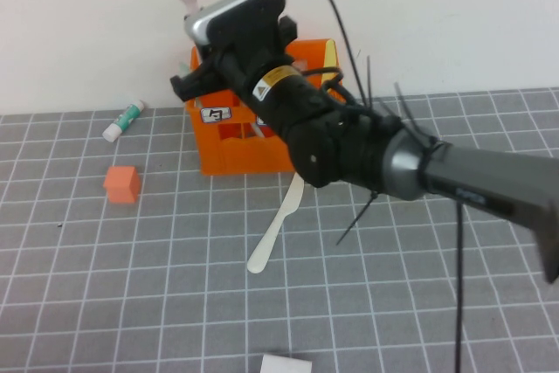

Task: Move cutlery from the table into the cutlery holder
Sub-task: Place the spoon on the box

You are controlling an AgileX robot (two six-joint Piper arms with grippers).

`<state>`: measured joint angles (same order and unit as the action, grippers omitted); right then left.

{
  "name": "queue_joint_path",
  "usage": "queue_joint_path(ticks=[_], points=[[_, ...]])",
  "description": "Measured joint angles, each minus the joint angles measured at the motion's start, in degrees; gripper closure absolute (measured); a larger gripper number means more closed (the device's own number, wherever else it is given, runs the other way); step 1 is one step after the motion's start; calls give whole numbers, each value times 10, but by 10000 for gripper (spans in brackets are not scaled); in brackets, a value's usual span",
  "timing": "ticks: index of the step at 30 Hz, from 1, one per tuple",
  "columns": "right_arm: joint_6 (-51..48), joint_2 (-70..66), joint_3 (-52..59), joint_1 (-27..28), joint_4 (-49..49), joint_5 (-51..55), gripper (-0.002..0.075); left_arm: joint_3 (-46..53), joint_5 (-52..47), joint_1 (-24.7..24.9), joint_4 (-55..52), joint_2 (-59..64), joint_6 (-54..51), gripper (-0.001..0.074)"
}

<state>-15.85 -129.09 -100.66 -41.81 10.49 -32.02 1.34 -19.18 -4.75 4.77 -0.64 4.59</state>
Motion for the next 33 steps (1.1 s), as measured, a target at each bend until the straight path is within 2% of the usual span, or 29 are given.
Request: queue_joint_path(ticks=[10, 17, 21, 27, 33], points=[[0, -48, -29, 1, 0, 53, 607, 0, 0, 0, 0, 0, 0, 736], [0, -49, -33, 11, 0, 66, 536, 0, 0, 0, 0, 0, 0, 736], [0, -49, -33, 13, 0, 81, 524, 0, 0, 0, 0, 0, 2, 736], [0, -12, -33, 14, -8, 187, 519, 0, 0, 0, 0, 0, 2, 736], [18, 51, -33, 14, -12, 366, 519, 0, 0, 0, 0, 0, 2, 736]])
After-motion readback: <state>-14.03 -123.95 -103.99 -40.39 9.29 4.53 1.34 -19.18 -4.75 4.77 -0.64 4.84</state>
